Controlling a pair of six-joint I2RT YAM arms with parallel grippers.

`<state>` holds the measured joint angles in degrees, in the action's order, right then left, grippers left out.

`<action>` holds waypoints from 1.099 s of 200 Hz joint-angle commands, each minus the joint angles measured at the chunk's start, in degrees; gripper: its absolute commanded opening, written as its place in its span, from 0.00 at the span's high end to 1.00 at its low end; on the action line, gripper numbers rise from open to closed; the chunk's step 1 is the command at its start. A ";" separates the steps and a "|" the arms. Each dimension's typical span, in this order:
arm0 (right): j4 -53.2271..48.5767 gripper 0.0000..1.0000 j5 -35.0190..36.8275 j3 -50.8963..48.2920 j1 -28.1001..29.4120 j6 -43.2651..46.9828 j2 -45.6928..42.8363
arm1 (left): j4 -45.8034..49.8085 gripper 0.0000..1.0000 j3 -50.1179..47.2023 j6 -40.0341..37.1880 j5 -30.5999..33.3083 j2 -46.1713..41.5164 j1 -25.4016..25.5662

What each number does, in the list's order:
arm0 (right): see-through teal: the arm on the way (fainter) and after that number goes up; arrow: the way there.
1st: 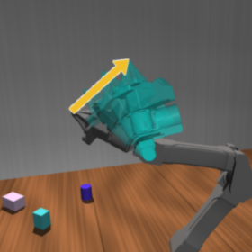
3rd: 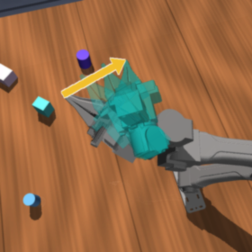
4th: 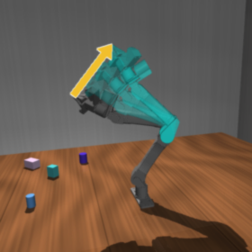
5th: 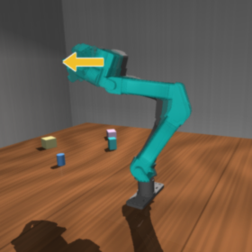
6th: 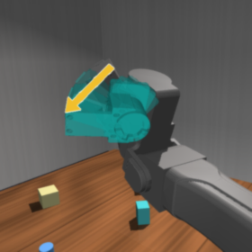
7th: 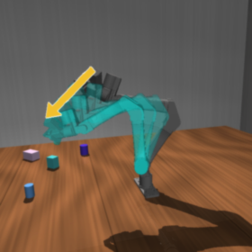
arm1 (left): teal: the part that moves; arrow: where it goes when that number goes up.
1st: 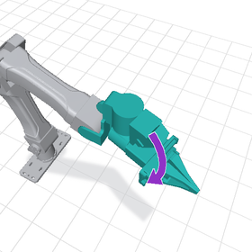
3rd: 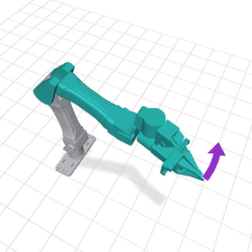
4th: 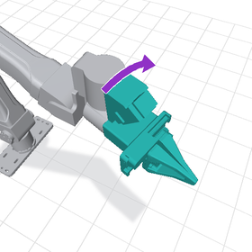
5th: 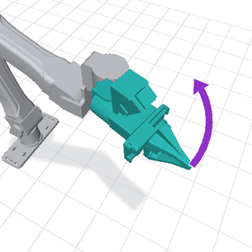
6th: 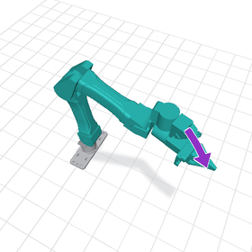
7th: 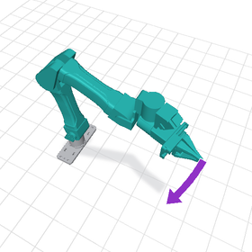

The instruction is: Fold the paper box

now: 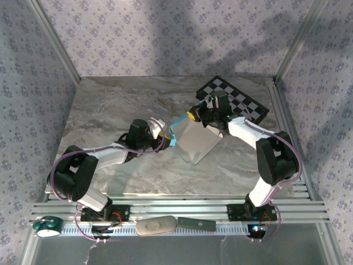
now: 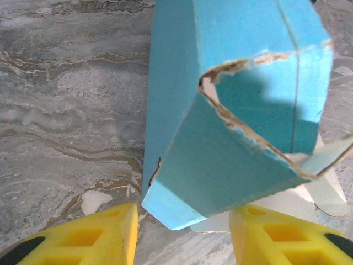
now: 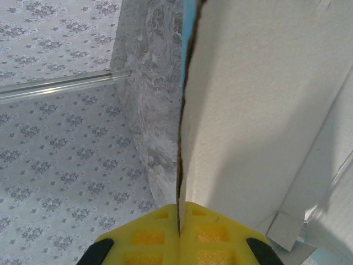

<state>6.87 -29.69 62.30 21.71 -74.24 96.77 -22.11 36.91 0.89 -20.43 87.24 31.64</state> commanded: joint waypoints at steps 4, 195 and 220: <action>-1.20 1.00 -1.75 1.07 -0.40 1.19 0.77 | -1.78 0.52 1.00 -2.08 0.24 -0.11 0.68; 7.01 1.00 -2.56 -2.58 0.17 0.98 1.62 | -4.34 0.49 -0.81 -1.60 4.68 -0.12 3.03; 7.84 1.00 -2.75 -2.70 0.05 1.04 1.80 | -5.59 0.47 -1.32 -1.36 6.33 0.10 4.56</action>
<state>13.13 -31.29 60.18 21.63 -74.06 97.84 -24.21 36.14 -0.80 -15.59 87.22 34.74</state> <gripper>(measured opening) 0.041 0.523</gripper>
